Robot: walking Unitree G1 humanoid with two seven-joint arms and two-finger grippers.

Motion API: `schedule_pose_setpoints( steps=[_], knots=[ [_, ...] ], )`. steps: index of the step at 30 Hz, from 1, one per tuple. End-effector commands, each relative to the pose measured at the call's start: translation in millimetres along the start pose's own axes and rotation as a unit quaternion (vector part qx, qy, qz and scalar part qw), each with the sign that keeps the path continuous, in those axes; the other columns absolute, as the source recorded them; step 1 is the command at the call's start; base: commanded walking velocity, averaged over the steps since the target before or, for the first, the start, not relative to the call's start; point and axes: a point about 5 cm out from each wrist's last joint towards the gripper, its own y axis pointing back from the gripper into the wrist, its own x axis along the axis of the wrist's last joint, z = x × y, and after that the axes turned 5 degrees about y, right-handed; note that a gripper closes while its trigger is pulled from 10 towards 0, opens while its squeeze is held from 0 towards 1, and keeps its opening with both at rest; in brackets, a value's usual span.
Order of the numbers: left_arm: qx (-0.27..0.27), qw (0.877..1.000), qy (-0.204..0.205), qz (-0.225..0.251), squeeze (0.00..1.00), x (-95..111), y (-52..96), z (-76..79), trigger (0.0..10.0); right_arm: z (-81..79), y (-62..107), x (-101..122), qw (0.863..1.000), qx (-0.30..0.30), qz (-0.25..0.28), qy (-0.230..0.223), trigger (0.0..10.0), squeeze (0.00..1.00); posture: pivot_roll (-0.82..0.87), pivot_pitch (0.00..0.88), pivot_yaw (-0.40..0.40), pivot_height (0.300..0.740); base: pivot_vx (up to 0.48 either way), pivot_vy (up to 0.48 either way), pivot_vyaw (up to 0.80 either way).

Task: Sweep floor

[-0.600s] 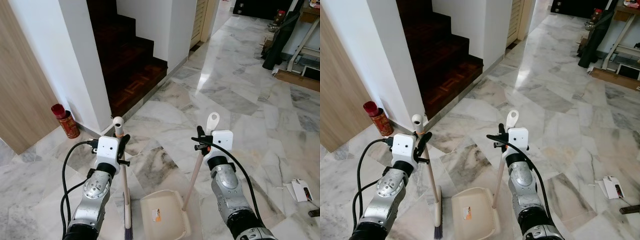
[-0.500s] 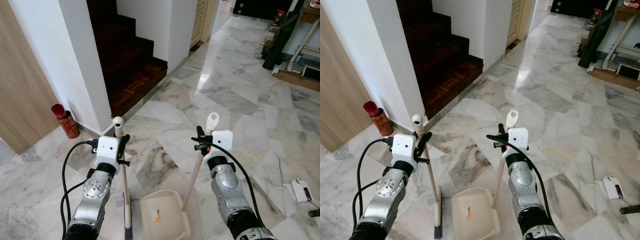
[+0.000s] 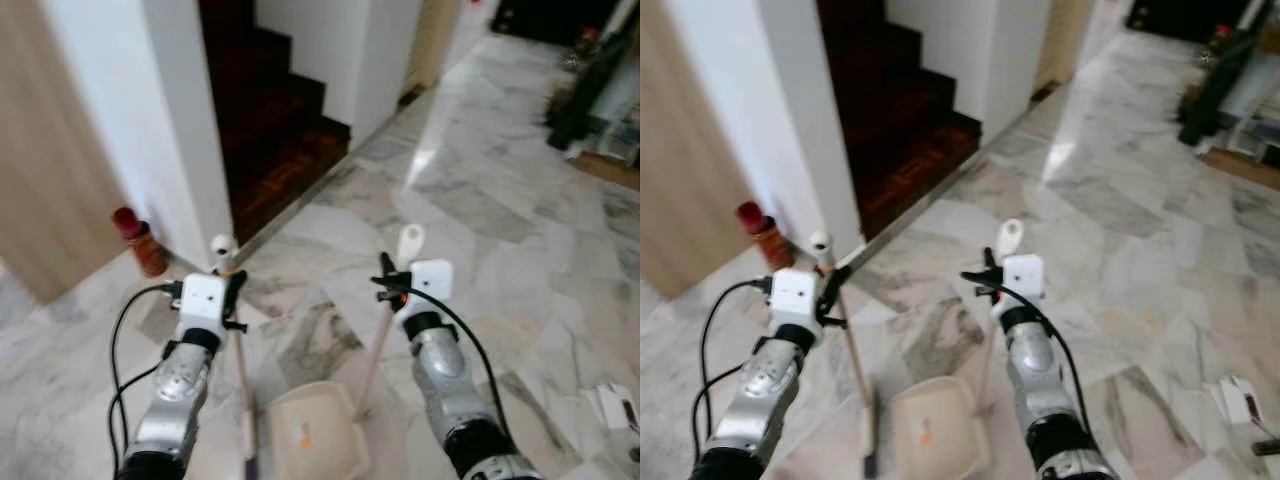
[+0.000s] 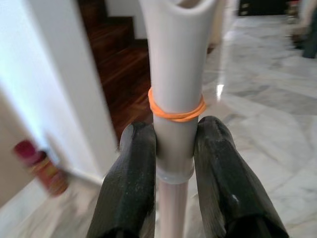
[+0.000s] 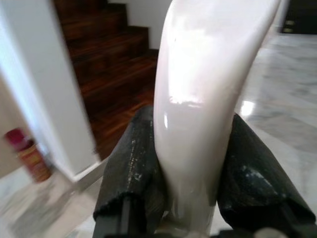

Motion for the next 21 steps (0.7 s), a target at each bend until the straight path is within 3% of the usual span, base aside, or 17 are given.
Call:
schedule_pose_setpoints(
  steps=[1,21],
  knots=[
    [-0.017,1.0,0.002,0.025,0.0,10.1,-4.3,10.8,10.0,13.9,-2.9,10.1,1.0,-0.015,0.02,0.013,10.0,0.0,0.12,0.0,-0.044,0.74,0.33,0.0,0.0],
    [-0.018,0.999,0.004,0.026,0.0,10.0,-4.1,12.2,10.0,13.3,-2.7,11.5,1.0,-0.012,0.024,0.012,10.0,0.0,0.12,0.0,-0.047,0.74,0.332,0.0,0.0]
  ],
)
